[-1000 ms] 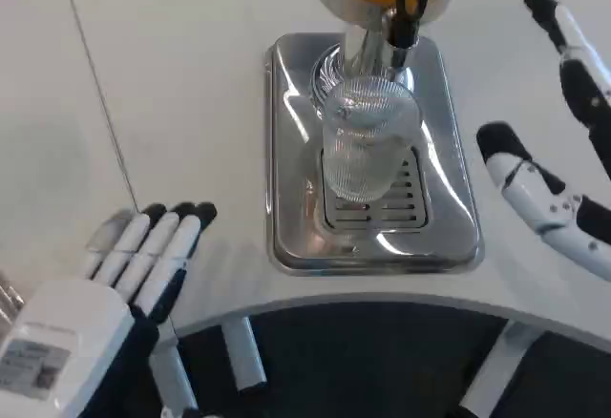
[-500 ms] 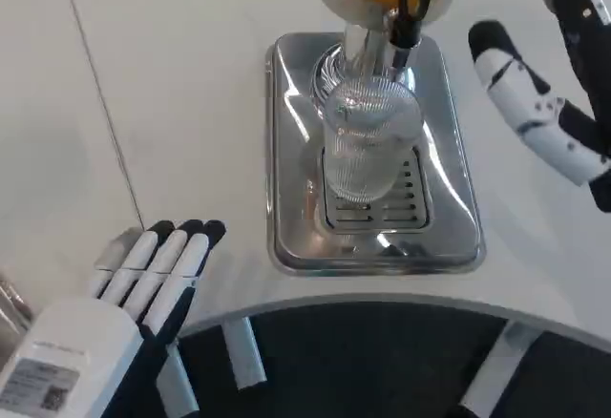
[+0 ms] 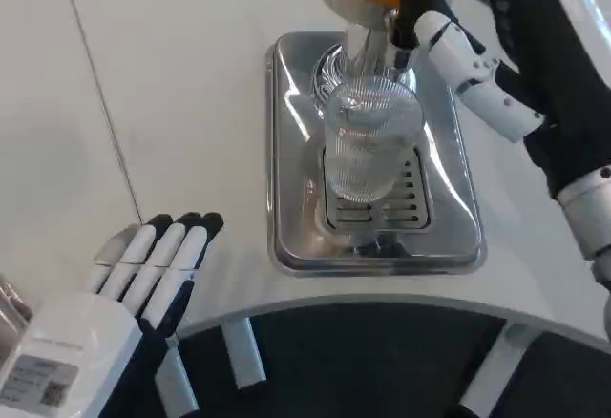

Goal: Grasp the cup under the faucet to collect the drink, then remove the cup.

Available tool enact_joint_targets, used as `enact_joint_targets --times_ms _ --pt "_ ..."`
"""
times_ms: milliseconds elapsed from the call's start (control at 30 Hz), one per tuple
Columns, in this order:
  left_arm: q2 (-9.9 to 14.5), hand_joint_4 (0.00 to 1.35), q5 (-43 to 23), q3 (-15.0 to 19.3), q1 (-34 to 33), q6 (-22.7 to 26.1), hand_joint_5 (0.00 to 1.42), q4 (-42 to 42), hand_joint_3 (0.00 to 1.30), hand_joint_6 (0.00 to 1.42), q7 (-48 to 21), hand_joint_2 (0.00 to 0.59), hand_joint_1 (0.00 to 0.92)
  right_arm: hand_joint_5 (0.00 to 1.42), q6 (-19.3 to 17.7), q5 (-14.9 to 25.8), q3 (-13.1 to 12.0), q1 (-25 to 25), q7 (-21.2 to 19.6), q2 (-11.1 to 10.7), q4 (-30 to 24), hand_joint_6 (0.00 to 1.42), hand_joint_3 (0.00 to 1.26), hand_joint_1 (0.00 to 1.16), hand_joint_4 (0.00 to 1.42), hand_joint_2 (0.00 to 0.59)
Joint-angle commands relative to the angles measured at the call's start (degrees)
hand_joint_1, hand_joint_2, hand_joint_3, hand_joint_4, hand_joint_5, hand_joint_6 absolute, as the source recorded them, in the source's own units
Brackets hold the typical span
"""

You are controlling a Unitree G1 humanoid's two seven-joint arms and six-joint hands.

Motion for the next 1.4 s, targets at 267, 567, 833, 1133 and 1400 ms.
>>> enact_joint_targets --times_ms 267,567,833,1133,1400 --pt "-0.82 0.00 0.14 -0.97 -1.08 0.06 0.00 0.74 0.00 0.04 -0.39 0.039 0.000 0.00 0.07 3.57 3.58 -0.33 3.22 -1.44 1.90 0.05 0.00 0.29 0.00 0.456" --pt "-0.47 0.00 -0.28 -0.35 -1.24 -0.26 0.00 1.41 0.00 0.04 0.09 0.044 0.000 0.00 0.19 4.06 5.53 1.67 3.19 -1.78 -0.01 0.05 0.00 0.28 0.00 0.456" --pt "-0.50 0.00 -0.80 0.07 -1.34 -0.60 0.01 1.71 0.00 0.04 0.37 0.048 0.000 0.00 1.91 2.43 6.65 0.95 3.48 -3.24 -1.67 0.05 0.00 0.19 0.00 0.424" --pt "-0.36 0.00 -1.63 0.55 -1.60 -1.08 0.01 2.28 0.00 0.04 0.92 0.051 0.000 0.00 9.42 -7.04 10.25 -3.22 9.09 -10.47 -7.10 0.08 0.00 0.07 0.00 0.412" --pt "-0.72 0.00 -1.69 0.17 -2.25 -1.29 0.01 2.88 0.00 0.04 1.48 0.052 0.000 0.01 11.45 -19.47 16.91 -7.67 17.11 -16.32 -10.36 0.10 0.04 0.03 0.00 0.415"
